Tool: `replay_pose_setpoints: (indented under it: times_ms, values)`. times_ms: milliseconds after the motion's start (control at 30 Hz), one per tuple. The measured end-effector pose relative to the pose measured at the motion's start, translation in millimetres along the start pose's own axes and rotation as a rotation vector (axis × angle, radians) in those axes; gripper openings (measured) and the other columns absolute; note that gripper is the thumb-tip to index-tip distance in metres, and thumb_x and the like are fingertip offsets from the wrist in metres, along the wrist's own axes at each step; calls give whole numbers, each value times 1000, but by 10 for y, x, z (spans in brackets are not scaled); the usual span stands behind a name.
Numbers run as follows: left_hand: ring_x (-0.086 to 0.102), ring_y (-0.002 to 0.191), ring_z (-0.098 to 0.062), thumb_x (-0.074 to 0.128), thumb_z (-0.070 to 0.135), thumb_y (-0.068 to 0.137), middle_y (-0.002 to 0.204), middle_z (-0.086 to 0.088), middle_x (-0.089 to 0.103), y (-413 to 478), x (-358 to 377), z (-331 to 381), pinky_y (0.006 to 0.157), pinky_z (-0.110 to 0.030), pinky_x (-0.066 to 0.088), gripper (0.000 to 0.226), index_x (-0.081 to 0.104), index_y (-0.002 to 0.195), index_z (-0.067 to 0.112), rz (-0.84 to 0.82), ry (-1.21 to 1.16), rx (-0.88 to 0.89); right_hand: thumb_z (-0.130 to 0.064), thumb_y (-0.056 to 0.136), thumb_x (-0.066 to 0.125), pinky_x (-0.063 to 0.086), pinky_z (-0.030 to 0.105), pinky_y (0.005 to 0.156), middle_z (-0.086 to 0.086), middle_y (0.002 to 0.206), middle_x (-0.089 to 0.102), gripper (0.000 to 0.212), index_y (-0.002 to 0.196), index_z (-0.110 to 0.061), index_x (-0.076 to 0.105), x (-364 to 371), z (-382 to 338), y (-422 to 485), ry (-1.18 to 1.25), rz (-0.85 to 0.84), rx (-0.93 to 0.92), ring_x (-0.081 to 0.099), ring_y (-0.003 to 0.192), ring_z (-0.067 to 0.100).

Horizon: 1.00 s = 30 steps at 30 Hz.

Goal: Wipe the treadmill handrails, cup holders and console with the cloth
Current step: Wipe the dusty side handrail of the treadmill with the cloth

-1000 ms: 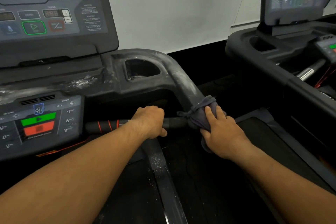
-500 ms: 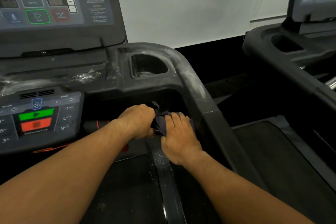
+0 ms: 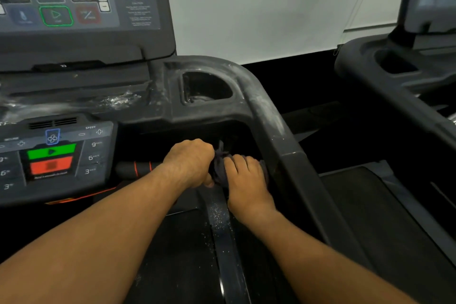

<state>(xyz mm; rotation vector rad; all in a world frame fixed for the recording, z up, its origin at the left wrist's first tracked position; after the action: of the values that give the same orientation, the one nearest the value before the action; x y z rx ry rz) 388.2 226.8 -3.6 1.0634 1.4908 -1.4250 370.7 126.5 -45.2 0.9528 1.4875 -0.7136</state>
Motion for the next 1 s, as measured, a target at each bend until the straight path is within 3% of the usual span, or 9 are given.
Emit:
replay_pose_setpoints:
  times_ms: [200,300,433,600,667,767,867,933,1000]
  values:
    - [58,73,-13,71,44,82,86,2,64,-60,-11,-13,62,-28,42,30,66,100,21,69,19,33,-10,52,84,24,49,109,14,142,47,99,141,-8,41,66,37,-235,-75,120,31,41,133,40]
    - [59,78,-16,71,46,81,91,1,66,-84,-13,6,66,-30,44,32,65,100,20,90,38,61,-14,77,67,16,42,118,8,148,34,81,147,-15,27,50,42,-39,-15,-40,35,28,139,32]
    - [59,79,-17,71,45,82,89,0,63,-90,6,-10,64,-30,44,35,63,102,17,65,38,63,-19,84,61,34,42,103,8,131,47,52,132,-19,41,-39,75,294,4,-329,115,45,119,31]
    - [60,91,-17,69,51,81,102,1,62,-166,33,-55,79,-33,48,48,60,115,18,103,7,150,-12,81,60,16,38,116,2,146,38,68,143,-19,35,-82,-76,-3,118,-54,91,27,138,26]
    - [55,112,-19,71,55,74,120,3,58,-225,-16,-239,98,-38,42,64,53,124,21,114,28,204,-4,79,56,32,32,106,4,134,55,55,132,-17,53,-248,21,38,334,-16,169,45,128,27]
    - [49,121,-18,76,54,67,127,4,55,-331,-239,-775,107,-42,35,71,51,127,24,149,29,136,2,79,48,44,23,83,6,109,69,45,113,-19,69,-476,200,204,738,29,444,60,107,24]
    - [46,125,-17,77,52,66,129,5,54,-480,-341,-1253,109,-47,30,71,50,126,25,112,99,40,-13,71,43,43,32,95,3,113,68,53,115,-30,66,-362,-219,409,699,-110,322,57,113,26]
    - [35,137,-18,75,51,70,142,4,46,-592,-308,-1421,115,-50,21,79,44,136,22,74,139,25,-25,80,44,17,48,117,3,143,49,57,137,-33,47,-51,-613,388,452,-304,192,33,138,30]
    - [16,147,-18,72,50,76,154,3,33,-677,-292,-1473,118,-51,9,85,35,146,20,93,130,51,-38,94,39,-1,52,116,2,158,22,61,151,-26,20,82,-891,315,170,-259,46,11,146,30]
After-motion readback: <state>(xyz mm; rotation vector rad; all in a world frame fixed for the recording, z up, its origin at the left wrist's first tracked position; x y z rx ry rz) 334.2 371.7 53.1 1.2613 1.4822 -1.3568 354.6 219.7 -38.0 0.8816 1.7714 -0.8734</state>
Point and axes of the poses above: each hand's wrist, its own y-axis towards the middle knuckle, its own x-axis out of the palm, z = x × y, the point moved 8 cm from there along y, towards the middle knuckle
